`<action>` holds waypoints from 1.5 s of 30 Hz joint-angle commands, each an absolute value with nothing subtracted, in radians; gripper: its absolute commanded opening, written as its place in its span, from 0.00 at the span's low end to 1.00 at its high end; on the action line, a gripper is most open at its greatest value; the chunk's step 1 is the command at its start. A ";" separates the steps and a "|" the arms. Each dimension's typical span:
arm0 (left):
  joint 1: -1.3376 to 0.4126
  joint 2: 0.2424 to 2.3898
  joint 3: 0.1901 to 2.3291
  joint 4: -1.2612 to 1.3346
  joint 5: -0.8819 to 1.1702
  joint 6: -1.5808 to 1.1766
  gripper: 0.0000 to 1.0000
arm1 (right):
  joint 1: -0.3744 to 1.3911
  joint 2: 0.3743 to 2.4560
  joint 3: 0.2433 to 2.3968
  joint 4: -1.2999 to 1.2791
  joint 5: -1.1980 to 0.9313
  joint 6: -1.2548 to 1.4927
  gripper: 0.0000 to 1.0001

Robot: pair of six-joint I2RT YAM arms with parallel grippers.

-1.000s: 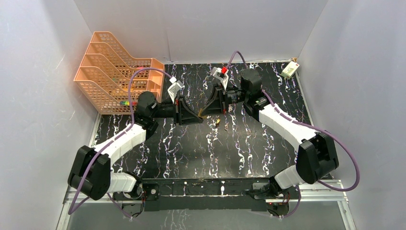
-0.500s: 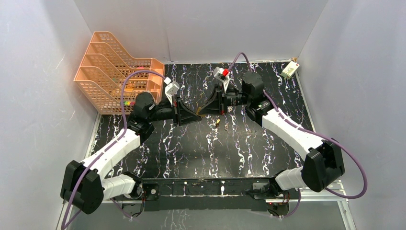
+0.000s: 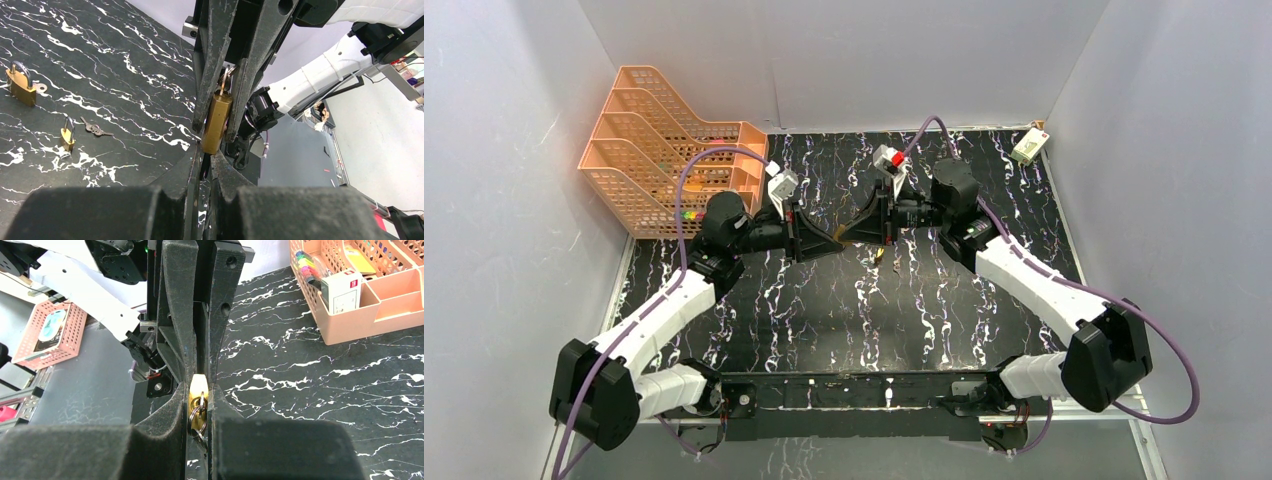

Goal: Lock with the key
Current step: Lock the lock.

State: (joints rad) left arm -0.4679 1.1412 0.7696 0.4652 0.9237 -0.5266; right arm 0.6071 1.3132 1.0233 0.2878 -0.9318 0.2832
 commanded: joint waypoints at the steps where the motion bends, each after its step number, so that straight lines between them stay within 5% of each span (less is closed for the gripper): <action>1: -0.437 1.086 0.831 0.509 0.874 -0.570 0.00 | 0.636 1.281 0.997 0.298 -0.938 0.221 0.00; 16: -0.351 1.072 0.863 0.493 0.896 -0.584 0.00 | 0.635 1.258 0.956 0.211 -0.877 0.146 0.03; 27: -0.321 1.094 0.912 0.407 0.957 -0.534 0.00 | 0.539 1.193 0.967 0.300 -0.803 0.197 0.67; 45: -0.312 1.158 0.893 0.440 1.033 -0.552 0.00 | 0.444 1.335 0.983 0.745 -1.041 0.496 0.76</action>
